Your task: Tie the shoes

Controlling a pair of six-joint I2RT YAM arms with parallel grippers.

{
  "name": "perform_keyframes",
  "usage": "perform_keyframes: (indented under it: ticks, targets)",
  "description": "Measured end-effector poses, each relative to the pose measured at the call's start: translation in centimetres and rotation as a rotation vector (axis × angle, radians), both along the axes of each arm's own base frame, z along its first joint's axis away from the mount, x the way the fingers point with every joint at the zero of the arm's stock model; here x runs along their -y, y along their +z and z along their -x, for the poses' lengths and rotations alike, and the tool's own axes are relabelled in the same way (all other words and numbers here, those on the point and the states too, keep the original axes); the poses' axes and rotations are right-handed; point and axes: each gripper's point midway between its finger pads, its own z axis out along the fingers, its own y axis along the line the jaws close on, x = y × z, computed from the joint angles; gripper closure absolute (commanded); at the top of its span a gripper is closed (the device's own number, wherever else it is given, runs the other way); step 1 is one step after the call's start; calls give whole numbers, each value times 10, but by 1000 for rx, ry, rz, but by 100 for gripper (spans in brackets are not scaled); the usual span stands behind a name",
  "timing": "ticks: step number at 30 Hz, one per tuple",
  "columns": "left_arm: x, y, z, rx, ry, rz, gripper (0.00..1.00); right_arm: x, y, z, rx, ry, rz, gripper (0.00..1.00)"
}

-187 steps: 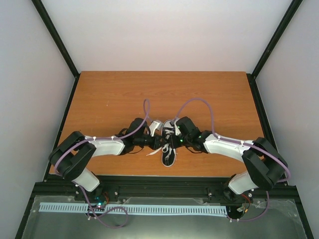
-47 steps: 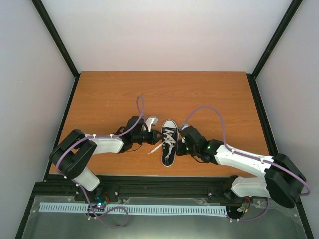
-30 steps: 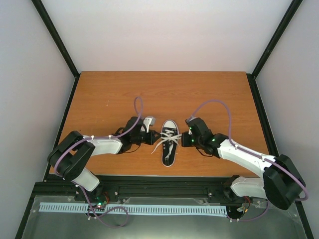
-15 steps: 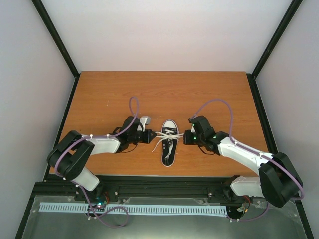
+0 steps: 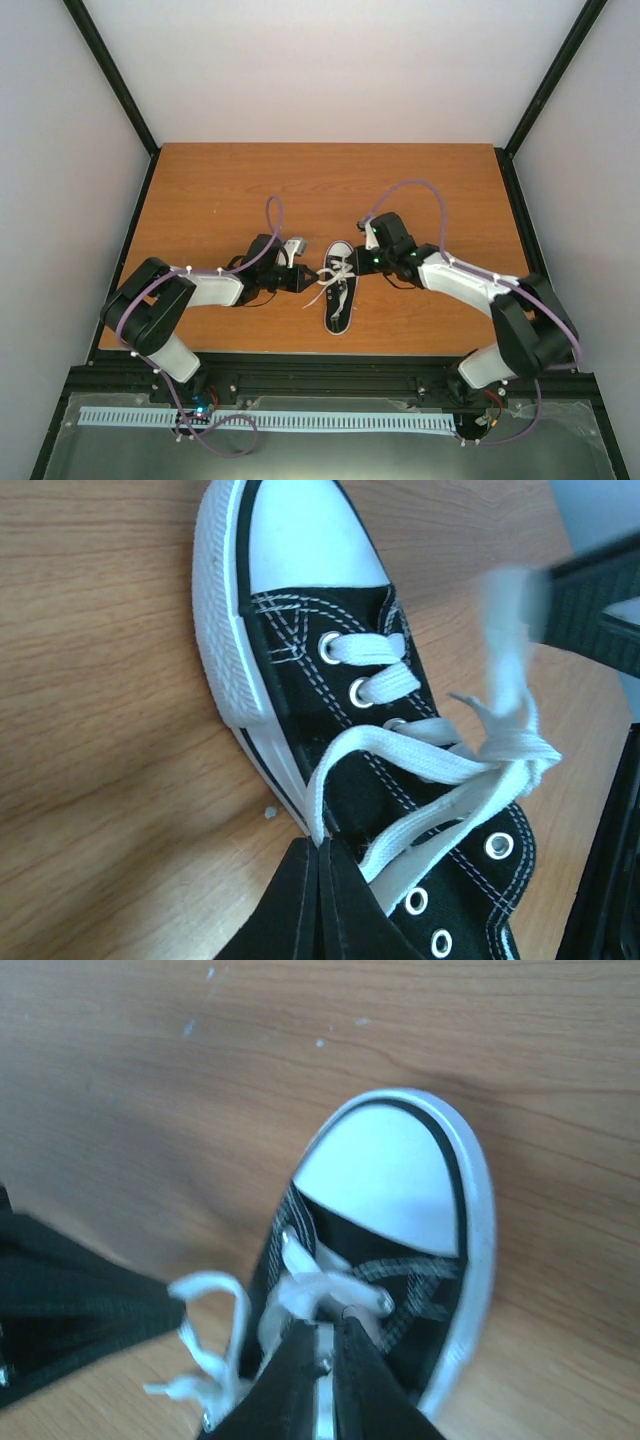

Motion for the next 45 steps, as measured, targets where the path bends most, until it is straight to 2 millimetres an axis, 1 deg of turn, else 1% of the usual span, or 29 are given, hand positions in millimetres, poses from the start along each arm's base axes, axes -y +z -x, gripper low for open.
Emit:
perform_keyframes:
  ticks: [3,5,6,7,9,11,14,16,18,22,25,30,36,41,45]
  targets:
    - [2,3,0,9,-13,13,99,-17,-5,-14,-2,36,-16,62]
    - [3,4,0,13,-18,17,99,-22,-11,-18,-6,59,-17,45]
    - [3,4,0,14,-18,17,99,-23,-12,-18,-13,57,-22,39]
    - [3,4,0,14,-19,17,99,-23,-13,-17,-14,61,-23,33]
    - [3,4,0,15,-18,17,99,-22,-8,-16,-1,64,-36,25]
    - [3,4,-1,16,-17,17,99,-14,0,-13,15,48,-63,21]
    - [4,6,-1,21,-17,21,99,9,11,-8,44,1,-118,25]
    - [4,7,-2,25,-17,24,99,25,10,-3,50,-27,-142,31]
    - [4,7,-2,28,-17,26,99,31,3,6,42,-26,-154,38]
    - [5,7,-3,31,-17,27,99,34,-27,33,-19,20,-154,49]
    - [5,6,-3,29,-17,26,99,34,-37,41,-33,52,-152,54]
    - [5,6,-3,28,-17,26,99,26,-40,39,-7,108,-161,57]
    - [5,6,-3,28,-18,26,99,19,-54,36,-13,154,-138,59]
    - [5,6,-3,28,-18,26,99,14,-54,30,12,182,-140,62]
    - [5,6,-3,28,-18,26,99,9,-51,23,34,200,-142,71]
